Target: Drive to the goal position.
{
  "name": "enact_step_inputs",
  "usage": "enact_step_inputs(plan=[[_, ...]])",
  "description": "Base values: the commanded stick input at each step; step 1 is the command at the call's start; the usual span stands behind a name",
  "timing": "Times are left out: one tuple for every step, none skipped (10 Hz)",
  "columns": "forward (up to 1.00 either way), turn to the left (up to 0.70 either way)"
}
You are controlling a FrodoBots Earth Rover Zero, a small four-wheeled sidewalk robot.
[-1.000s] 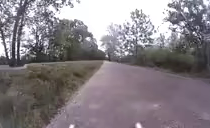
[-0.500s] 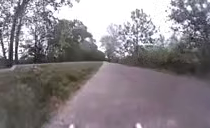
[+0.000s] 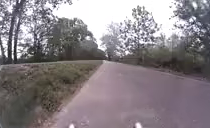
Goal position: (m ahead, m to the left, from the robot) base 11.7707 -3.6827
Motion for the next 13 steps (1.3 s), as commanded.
enact_step_inputs(plan=[[1.00,0.00],[1.00,0.00],[1.00,0.00],[1.00,0.00],[1.00,0.00],[1.00,0.00],[1.00,0.00],[1.00,0.00],[1.00,0.00],[1.00,0.00],[1.00,0.00],[1.00,0.00],[1.00,0.00]])
